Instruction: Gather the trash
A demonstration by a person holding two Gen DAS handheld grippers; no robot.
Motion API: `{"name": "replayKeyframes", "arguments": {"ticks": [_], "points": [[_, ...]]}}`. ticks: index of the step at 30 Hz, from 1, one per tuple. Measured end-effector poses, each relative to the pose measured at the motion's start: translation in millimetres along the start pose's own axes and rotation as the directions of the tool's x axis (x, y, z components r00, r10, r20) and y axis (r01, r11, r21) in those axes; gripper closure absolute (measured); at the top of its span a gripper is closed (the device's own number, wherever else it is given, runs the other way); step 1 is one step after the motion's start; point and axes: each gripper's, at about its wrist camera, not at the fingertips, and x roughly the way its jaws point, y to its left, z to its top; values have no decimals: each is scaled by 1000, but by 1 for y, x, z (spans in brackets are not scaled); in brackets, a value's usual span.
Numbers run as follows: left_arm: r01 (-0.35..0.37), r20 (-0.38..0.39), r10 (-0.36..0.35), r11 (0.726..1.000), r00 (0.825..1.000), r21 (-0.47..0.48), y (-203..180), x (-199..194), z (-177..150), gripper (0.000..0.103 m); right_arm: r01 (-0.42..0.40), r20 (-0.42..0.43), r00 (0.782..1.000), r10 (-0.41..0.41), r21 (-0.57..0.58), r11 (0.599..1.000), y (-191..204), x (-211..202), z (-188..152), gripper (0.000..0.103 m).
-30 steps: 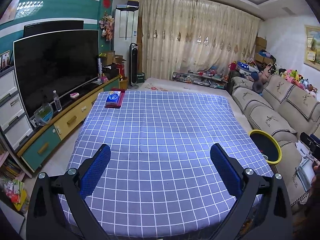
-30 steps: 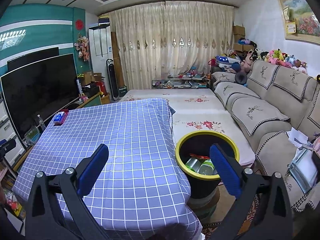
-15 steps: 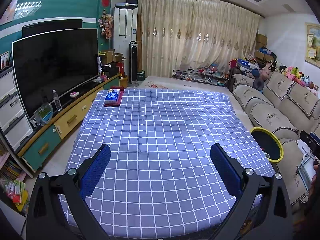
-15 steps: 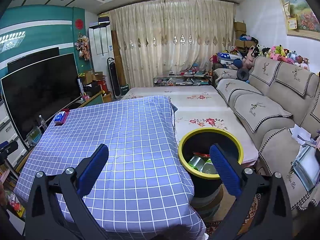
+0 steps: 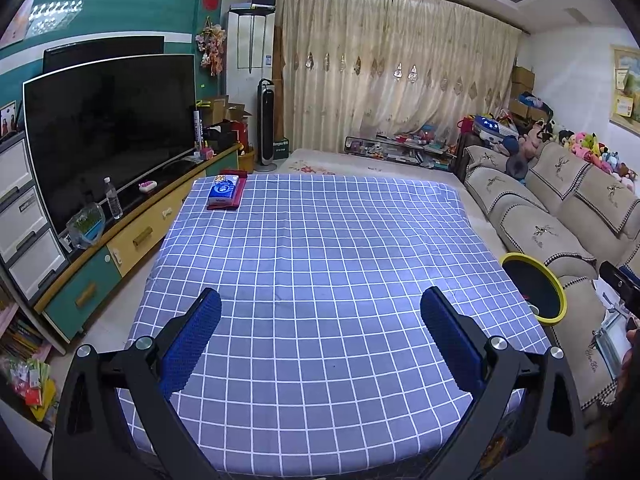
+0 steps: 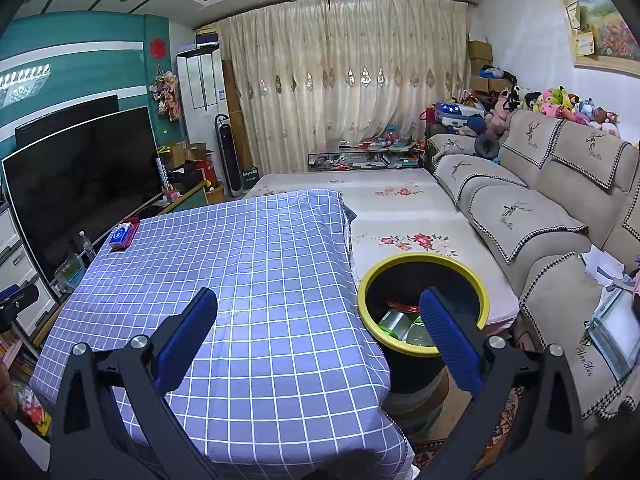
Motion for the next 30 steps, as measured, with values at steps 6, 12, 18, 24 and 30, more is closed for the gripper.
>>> {"name": "replayKeyframes", "arguments": {"ticks": [6, 12, 18, 24, 30], "points": [[5, -8, -5, 1000, 1000, 3, -3, 2, -2, 5, -1, -3, 1000, 1, 0, 1000, 1, 1, -1, 7], [10, -16, -10, 1000, 1000, 4, -4, 4, -2, 5, -8, -7, 1000, 8, 4, 1000, 2, 3, -2, 7], [10, -23, -10, 1000, 1000, 6, -7, 5, -3, 5, -12, -13, 1000, 12, 5, 1000, 5, 6, -3, 7], [7, -26, -7, 1000, 1000, 5, -7, 7, -4, 5, -15, -16, 1000, 15, 4, 1000, 5, 7, -3, 7], [6, -26, -6, 1000, 1000, 8, -8, 7, -5, 5, -16, -16, 1000, 16, 4, 1000, 5, 7, -3, 7]]}}
